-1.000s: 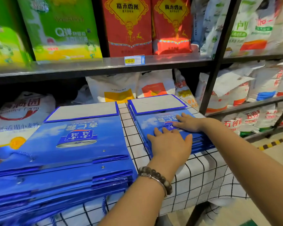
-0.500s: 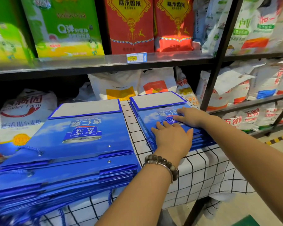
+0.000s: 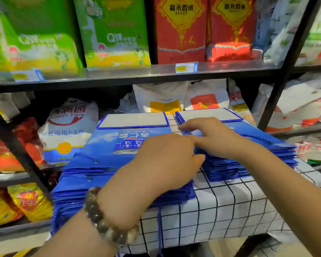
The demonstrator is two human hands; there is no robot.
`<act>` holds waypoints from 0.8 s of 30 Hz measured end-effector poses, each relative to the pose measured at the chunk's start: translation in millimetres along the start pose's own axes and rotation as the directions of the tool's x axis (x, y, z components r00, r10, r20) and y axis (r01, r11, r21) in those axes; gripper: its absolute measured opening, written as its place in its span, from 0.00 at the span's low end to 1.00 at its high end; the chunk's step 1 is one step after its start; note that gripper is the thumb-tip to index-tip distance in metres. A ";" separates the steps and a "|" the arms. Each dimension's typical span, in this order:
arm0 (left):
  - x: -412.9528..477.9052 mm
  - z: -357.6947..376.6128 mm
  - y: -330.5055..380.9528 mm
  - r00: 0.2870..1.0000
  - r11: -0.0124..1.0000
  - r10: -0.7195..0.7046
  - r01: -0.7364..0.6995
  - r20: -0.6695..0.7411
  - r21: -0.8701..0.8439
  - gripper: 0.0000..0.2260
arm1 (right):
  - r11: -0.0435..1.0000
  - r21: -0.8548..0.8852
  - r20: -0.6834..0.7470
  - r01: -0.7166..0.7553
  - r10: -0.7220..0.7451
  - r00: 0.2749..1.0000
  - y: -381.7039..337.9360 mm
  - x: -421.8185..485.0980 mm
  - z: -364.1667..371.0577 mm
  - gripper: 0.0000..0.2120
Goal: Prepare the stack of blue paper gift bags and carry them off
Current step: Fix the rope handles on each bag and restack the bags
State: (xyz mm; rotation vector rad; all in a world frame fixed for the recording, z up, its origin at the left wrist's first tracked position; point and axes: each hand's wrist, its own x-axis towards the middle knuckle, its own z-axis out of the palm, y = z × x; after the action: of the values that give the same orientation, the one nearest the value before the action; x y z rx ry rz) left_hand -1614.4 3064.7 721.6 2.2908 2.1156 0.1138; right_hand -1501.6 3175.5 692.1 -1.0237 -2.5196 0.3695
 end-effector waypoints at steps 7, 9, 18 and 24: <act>-29.1 -5.4 -96.5 0.945 0.957 -0.284 0.269 0.161 0.104 0.21 | 0.971 0.230 0.167 0.060 -0.101 0.981 -61.3 -0.7 29.5 0.14; -34.0 -3.8 -117.1 0.931 0.950 -0.310 0.298 0.193 0.089 0.21 | 0.971 0.227 0.225 0.079 -0.131 0.965 -75.0 3.8 35.2 0.19; -48.8 -19.1 -160.9 0.948 0.974 -0.228 0.220 0.221 0.063 0.11 | 0.986 0.097 0.331 0.134 -0.159 0.930 -95.0 11.9 65.5 0.18; -37.3 -8.7 -154.9 0.954 0.929 -0.284 0.298 0.095 -0.221 0.04 | 0.988 0.080 0.306 0.131 -0.150 0.940 -96.9 10.9 66.1 0.17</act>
State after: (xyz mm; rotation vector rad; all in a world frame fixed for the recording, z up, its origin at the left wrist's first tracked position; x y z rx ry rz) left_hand -1772.0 3039.6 718.7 1.8088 2.2452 0.2653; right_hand -1597.4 3109.5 673.2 -0.8089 -2.8217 0.6004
